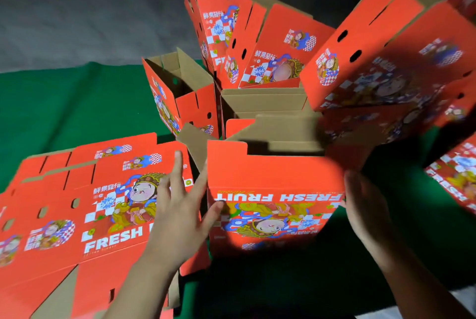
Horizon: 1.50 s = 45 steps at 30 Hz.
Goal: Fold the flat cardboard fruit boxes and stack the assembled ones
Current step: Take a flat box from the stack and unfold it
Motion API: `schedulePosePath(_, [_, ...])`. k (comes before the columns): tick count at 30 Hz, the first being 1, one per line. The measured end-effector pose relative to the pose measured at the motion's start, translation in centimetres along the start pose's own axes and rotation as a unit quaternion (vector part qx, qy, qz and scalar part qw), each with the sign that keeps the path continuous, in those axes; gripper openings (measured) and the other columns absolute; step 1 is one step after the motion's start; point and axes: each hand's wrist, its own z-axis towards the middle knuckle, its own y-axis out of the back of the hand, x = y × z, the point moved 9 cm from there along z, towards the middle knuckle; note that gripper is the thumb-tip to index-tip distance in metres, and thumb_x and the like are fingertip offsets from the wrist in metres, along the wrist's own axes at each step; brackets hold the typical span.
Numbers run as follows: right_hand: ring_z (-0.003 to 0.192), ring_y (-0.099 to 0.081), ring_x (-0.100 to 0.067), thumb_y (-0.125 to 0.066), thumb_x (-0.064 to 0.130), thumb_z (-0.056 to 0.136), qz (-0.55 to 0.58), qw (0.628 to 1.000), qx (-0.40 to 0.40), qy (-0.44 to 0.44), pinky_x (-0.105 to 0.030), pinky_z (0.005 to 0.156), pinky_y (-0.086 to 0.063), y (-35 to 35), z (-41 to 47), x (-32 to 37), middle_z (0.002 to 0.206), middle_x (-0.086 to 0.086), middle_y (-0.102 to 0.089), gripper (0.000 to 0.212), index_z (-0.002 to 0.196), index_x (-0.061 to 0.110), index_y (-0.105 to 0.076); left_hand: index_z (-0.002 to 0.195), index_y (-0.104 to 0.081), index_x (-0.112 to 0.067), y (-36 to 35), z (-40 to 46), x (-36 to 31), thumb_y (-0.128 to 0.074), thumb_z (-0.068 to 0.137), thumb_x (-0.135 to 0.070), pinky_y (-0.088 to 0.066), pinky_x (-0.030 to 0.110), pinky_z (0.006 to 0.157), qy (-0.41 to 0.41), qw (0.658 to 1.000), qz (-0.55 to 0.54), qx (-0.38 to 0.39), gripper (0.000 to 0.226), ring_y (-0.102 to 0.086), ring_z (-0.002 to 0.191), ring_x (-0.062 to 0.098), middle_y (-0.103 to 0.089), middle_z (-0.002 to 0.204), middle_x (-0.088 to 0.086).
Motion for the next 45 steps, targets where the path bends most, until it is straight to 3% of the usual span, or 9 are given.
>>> schedulePosePath(4, [0.093,-0.066,0.007,-0.048,0.079,0.089,-0.015,1.000,0.015,0.019,-0.029,0.080,-0.049,-1.7,0.6,1.3,0.102,0.020,-0.071,0.051,0.115,0.038,-0.065,0.140,-0.061,-0.041,0.7,1.1,1.1,-0.052,0.100,-0.056,-0.029,0.041,0.118,0.084,0.977,-0.172,-0.094,0.043,-0.035,0.140,0.019,-0.045,0.157,-0.008])
schedulePosePath(9, [0.148,-0.035,-0.002,-0.068,0.040,0.090,0.086,0.995,0.049,0.028,-0.020,0.114,-0.028,-2.2,2.3,2.1,0.167,0.014,-0.025,0.102,0.156,0.057,0.009,0.119,-0.077,-0.025,2.2,2.0,-0.4,-0.065,0.095,-0.039,-0.032,0.041,0.098,0.060,0.974,0.001,-0.219,0.031,-0.051,0.105,0.030,-0.064,0.139,-0.008])
schedulePosePath(16, [0.153,-0.026,-0.036,-0.073,-0.002,0.085,-0.154,0.968,0.079,0.180,-0.049,0.123,-0.026,-2.9,2.0,6.7,0.167,-0.014,-0.022,0.096,0.162,0.031,-0.026,0.154,-0.029,-0.013,2.7,3.8,0.5,-0.065,0.078,-0.042,-0.024,0.037,0.110,0.027,0.985,-0.044,-0.163,0.089,-0.038,0.134,0.033,-0.042,0.145,0.018])
schedulePosePath(23, [0.135,-0.042,-0.039,-0.058,-0.008,0.075,-0.401,0.866,0.040,0.296,-0.049,0.111,-0.037,-5.2,0.7,14.3,0.149,-0.014,-0.043,0.090,0.157,0.022,-0.039,0.158,0.015,-0.046,0.9,7.8,-2.2,-0.072,0.080,-0.015,-0.006,0.027,0.121,-0.058,0.989,-0.134,-0.018,0.121,0.007,0.154,0.009,0.011,0.164,0.004])
schedulePosePath(27, [0.133,-0.048,-0.028,-0.053,-0.002,0.089,-0.346,0.881,0.192,0.260,-0.038,0.110,-0.039,-8.5,1.4,12.4,0.143,0.000,-0.055,0.069,0.151,0.026,-0.048,0.162,-0.001,-0.038,-0.7,8.0,-3.2,-0.064,0.093,-0.009,-0.027,0.029,0.116,-0.105,0.981,-0.155,0.047,0.098,-0.029,0.138,0.009,-0.018,0.161,-0.011])
schedulePosePath(34, [0.158,0.007,-0.029,-0.062,0.057,0.085,-0.386,0.894,0.189,0.127,-0.040,0.126,-0.010,-9.7,3.8,8.5,0.168,-0.001,0.027,0.098,0.160,0.047,0.000,0.142,-0.056,-0.036,-2.5,7.3,-3.7,-0.037,0.087,-0.043,-0.036,0.045,0.100,-0.156,0.976,-0.002,0.153,0.058,-0.040,0.097,0.017,-0.050,0.143,-0.023])
schedulePosePath(39, [0.151,-0.027,-0.042,-0.071,0.025,0.080,-0.261,0.912,-0.057,0.311,-0.055,0.118,-0.030,-5.9,1.5,13.7,0.161,-0.018,-0.032,0.069,0.147,0.020,-0.054,0.163,-0.018,-0.037,-3.4,9.4,-2.3,-0.043,0.099,-0.059,-0.047,0.038,0.085,-0.034,0.989,-0.009,0.142,0.072,-0.058,0.106,0.034,-0.069,0.113,-0.001])
schedulePosePath(42, [0.145,-0.036,-0.044,-0.073,0.023,0.075,-0.241,0.919,-0.204,0.235,-0.055,0.118,-0.030,-2.2,0.5,12.3,0.155,-0.023,-0.039,0.083,0.151,0.011,-0.045,0.162,0.010,-0.039,-3.6,11.3,-1.9,-0.054,0.100,-0.047,-0.045,0.040,0.070,0.015,0.994,0.035,0.100,0.090,-0.069,0.099,0.039,-0.073,0.110,0.015])
schedulePosePath(45, [0.143,-0.040,-0.043,-0.074,0.007,0.078,-0.220,0.938,-0.151,0.224,-0.052,0.119,-0.031,-2.5,0.9,10.8,0.153,-0.024,-0.042,0.081,0.152,0.000,-0.041,0.161,0.010,-0.044,-3.6,11.9,-1.6,-0.056,0.097,-0.049,-0.041,0.038,0.069,0.075,0.989,0.104,0.073,0.092,-0.069,0.097,0.039,-0.072,0.114,0.013])
